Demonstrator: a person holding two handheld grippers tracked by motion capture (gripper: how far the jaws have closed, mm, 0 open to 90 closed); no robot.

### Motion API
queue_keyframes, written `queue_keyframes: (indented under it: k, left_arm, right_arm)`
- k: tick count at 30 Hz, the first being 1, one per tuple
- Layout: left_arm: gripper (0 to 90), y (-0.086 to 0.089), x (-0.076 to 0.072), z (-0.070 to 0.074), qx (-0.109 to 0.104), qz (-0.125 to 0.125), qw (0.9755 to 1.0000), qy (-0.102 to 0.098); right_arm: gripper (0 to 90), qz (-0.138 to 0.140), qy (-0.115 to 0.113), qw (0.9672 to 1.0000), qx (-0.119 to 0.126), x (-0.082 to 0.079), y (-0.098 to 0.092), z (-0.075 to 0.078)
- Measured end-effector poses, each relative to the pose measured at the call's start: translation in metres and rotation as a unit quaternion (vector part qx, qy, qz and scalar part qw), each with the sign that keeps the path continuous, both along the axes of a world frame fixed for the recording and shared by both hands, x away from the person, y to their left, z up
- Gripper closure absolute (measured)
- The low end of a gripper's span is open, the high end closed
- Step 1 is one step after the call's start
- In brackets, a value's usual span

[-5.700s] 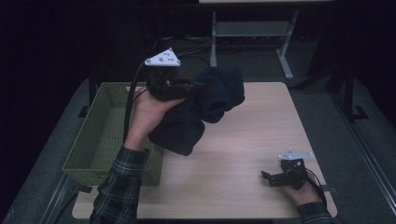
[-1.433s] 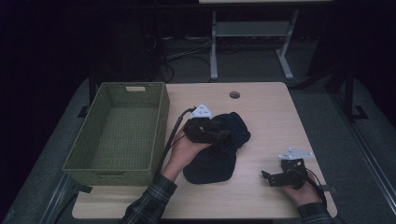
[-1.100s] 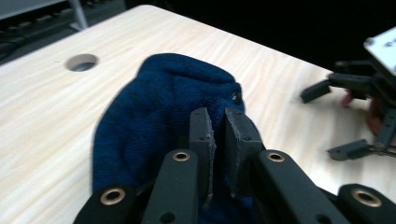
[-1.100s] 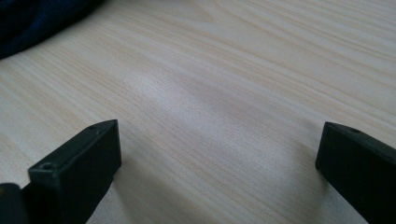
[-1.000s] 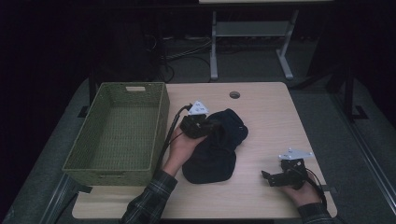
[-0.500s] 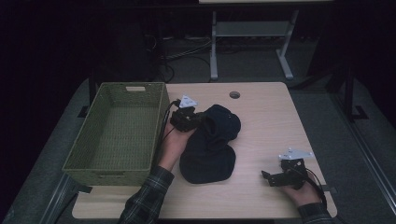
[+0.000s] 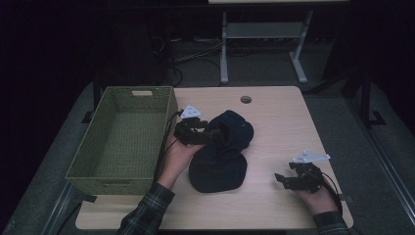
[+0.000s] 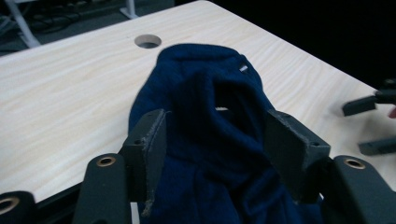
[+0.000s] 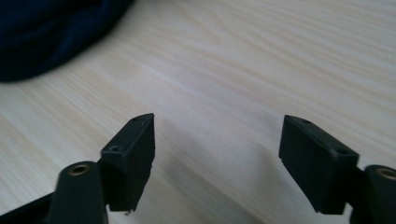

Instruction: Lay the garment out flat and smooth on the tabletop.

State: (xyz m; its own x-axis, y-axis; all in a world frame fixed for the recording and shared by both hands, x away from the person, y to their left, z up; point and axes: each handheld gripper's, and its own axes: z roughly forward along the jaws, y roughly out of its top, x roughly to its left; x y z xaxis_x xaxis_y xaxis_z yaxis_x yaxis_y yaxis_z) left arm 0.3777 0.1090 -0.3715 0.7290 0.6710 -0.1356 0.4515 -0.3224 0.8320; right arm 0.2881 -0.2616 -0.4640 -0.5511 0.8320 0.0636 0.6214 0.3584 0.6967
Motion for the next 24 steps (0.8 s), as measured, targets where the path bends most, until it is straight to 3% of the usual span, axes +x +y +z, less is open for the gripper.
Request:
queue_keyframes:
  k: [5,8,12,19,20,24]
  left_arm:
    - [37.0,0.002,-0.005,-0.002,-0.003,-0.003,1.0,-0.003]
    - [36.8,0.003,-0.01,-0.004,0.0,0.0,1.0,-0.003]
    - [36.5,0.004,-0.017,-0.007,0.003,0.0,1.0,-0.007]
    - [36.2,0.008,-0.023,-0.012,0.004,-0.003,1.0,-0.003]
    - [36.1,0.009,-0.025,-0.013,0.004,-0.006,1.0,-0.003]
    - [36.1,0.006,-0.026,-0.014,0.004,-0.01,0.9999,-0.003]
  right_arm:
    - [36.7,0.017,-0.002,0.9998,0.014,0.01,0.009,0.006]
    - [40.5,0.038,0.008,0.9988,0.031,0.021,0.023,0.011]
    - [42.4,0.058,0.004,0.9972,0.046,0.033,0.038,0.018]
    - [47.0,0.087,0.003,0.9947,0.055,0.048,0.061,0.023]
    - [47.8,0.099,0.014,0.9935,0.055,0.053,0.067,0.022]
    - [53.0,0.118,0.023,0.9913,0.055,0.062,0.082,0.019]
